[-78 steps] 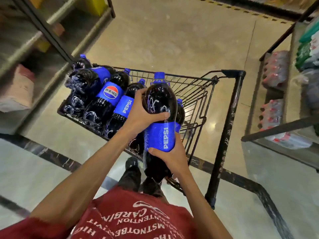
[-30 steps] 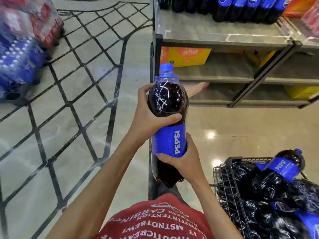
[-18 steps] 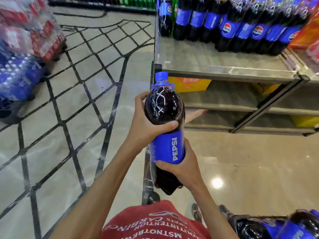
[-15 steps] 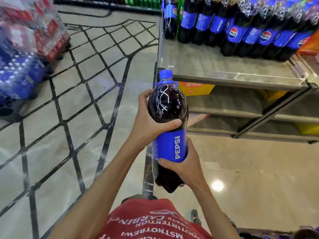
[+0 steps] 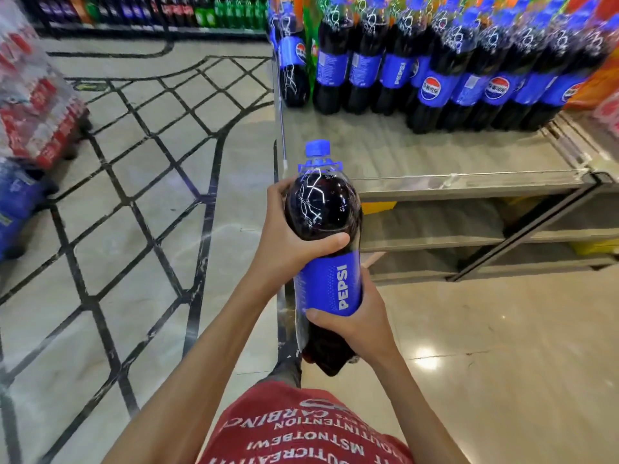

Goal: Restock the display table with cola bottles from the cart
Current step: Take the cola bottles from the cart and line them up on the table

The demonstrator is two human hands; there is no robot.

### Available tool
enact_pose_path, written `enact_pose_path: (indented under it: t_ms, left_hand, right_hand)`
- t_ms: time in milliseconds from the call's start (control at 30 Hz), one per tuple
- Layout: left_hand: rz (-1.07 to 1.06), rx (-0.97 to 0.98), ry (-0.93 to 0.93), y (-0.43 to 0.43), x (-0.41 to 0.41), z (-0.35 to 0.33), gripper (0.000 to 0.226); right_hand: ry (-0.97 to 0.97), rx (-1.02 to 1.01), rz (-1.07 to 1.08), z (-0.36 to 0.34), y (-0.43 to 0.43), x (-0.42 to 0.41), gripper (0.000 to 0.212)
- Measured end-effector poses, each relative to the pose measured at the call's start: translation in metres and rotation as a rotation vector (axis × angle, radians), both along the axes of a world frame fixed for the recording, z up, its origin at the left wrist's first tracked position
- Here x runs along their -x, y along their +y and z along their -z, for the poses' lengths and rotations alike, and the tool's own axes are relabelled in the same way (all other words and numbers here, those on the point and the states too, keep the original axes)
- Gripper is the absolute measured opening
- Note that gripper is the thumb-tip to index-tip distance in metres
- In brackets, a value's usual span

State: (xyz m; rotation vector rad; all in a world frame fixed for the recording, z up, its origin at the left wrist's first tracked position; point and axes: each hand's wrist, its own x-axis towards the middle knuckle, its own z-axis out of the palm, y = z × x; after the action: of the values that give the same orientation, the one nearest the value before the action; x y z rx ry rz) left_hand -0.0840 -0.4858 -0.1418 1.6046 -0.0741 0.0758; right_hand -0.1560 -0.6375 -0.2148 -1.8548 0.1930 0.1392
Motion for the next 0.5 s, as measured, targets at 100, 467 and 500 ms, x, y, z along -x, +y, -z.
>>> enact_pose_path:
  t_ms: [100,467,500]
  left_hand:
    - [0.027,0.006,0.001,-0.002,-0.048,-0.001,0.095]
    - [0.138,-0.047,-0.014,-0.039,-0.192,0.001,0.103]
    - [0.139,-0.054,-0.025,-0.044,-0.204,0.002,0.103]
  right_hand:
    - [0.001,-0.005,0.042,-0.002,0.0,-0.042,0.092]
    - [0.008,-0.065,0.153,0.001,-0.024,-0.167,0.095]
    - [0.002,-0.066,0.156,0.002,-0.03,-0.178,0.096]
